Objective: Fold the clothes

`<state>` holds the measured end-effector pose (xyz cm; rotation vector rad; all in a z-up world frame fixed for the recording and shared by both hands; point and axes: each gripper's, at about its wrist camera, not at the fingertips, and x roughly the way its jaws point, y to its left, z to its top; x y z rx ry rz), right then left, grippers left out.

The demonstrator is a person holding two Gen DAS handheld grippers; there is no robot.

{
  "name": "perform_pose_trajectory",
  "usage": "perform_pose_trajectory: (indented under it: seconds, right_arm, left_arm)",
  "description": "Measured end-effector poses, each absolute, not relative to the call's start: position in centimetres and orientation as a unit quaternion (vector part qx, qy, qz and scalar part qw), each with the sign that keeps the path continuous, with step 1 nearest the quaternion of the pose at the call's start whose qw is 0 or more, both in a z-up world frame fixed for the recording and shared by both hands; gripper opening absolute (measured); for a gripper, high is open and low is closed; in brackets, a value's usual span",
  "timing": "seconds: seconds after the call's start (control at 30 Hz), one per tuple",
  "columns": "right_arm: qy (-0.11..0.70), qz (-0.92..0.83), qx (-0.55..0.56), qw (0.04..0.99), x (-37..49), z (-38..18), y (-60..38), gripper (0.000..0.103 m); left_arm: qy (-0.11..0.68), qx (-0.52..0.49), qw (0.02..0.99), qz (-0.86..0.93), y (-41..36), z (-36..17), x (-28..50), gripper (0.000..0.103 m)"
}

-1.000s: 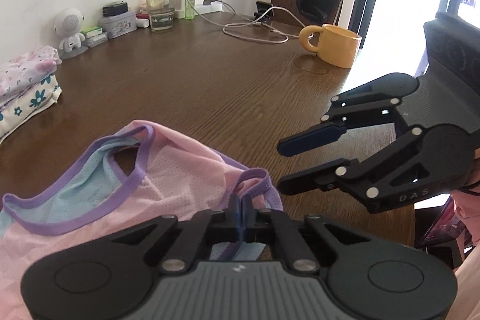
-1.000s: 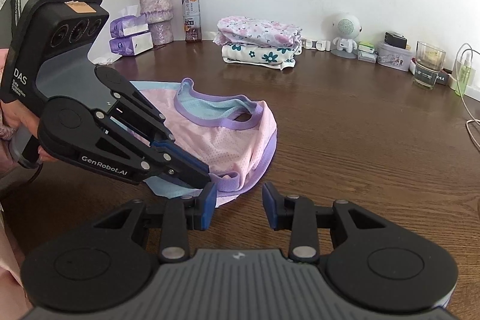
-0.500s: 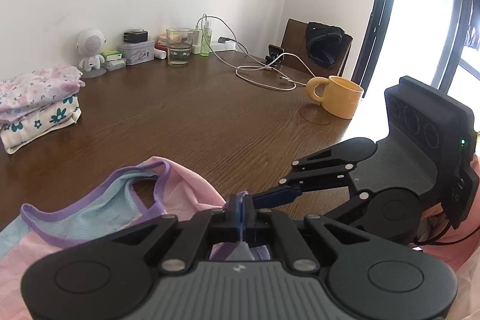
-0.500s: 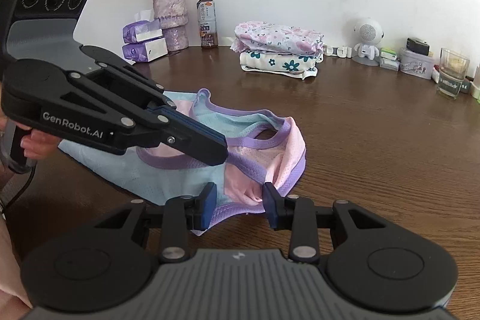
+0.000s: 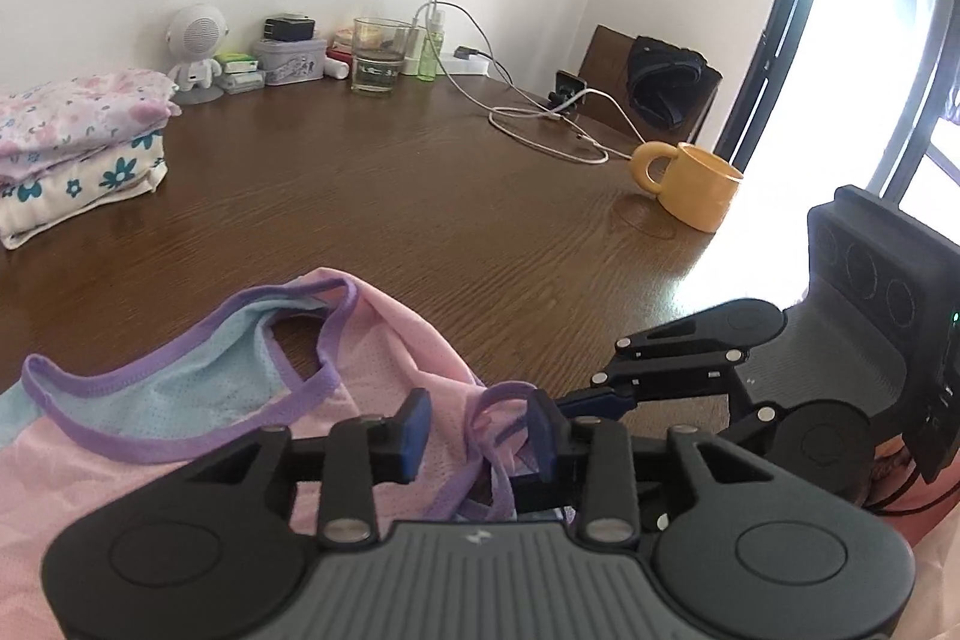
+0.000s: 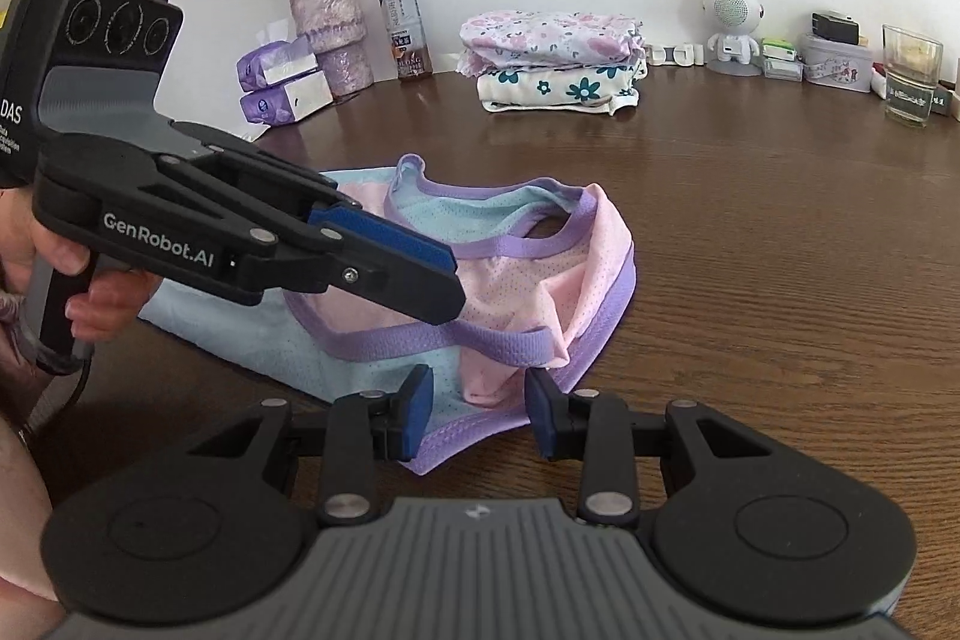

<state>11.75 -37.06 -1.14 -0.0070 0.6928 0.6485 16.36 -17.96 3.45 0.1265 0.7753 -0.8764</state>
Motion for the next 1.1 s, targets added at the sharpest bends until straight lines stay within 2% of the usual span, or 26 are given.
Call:
perform_pose_trajectory:
  seconds: [0.07,0.1,0.13,0.53,0.57,0.63,0.73,0.87,0.93,1.1]
  right_arm:
    - [0.328,0.309,-0.014,0.893,11.5,-1.0,-36.9,0.034]
    - [0.326,0.308,-0.018,0.894,11.4,-0.9,-36.8,0.034]
    - [0.324,0.309,-0.021,0.894,11.3,-0.9,-36.8,0.034]
    - [0.294,0.318,-0.049,0.900,11.8,-0.3,-36.3,0.033]
    - [0.294,0.320,-0.053,0.899,11.9,-0.3,-36.2,0.031]
    - [0.298,0.321,-0.058,0.897,12.1,-0.4,-36.1,0.014]
    - [0.299,0.321,-0.060,0.897,12.2,-0.4,-36.1,0.008]
    - [0.283,0.322,-0.049,0.902,12.5,0.7,-36.9,0.007]
    - [0.279,0.324,-0.034,0.904,13.2,1.3,-37.5,0.007]
    - [0.315,0.312,0.008,0.896,16.4,0.6,-38.3,0.007]
  left_arm:
    - [0.373,0.067,0.824,-0.421,-18.3,2.9,16.4,0.036]
    - [0.376,0.071,0.821,-0.423,-18.5,2.7,16.4,0.021]
    - [0.380,0.067,0.819,-0.425,-18.4,2.5,16.4,0.000]
    - [0.378,-0.047,0.811,-0.445,-16.1,3.6,17.6,0.001]
    - [0.379,-0.050,0.812,-0.442,-16.0,3.5,17.6,0.001]
    - [0.379,-0.057,0.816,-0.432,-15.6,3.5,17.8,0.001]
    - [0.377,-0.066,0.828,-0.410,-14.8,3.6,18.3,0.001]
    - [0.375,-0.079,0.842,-0.380,-13.7,3.7,18.8,0.011]
    - [0.373,-0.085,0.849,-0.364,-13.2,3.7,19.1,0.026]
    - [0.360,-0.083,0.863,-0.344,-11.9,4.2,18.9,0.028]
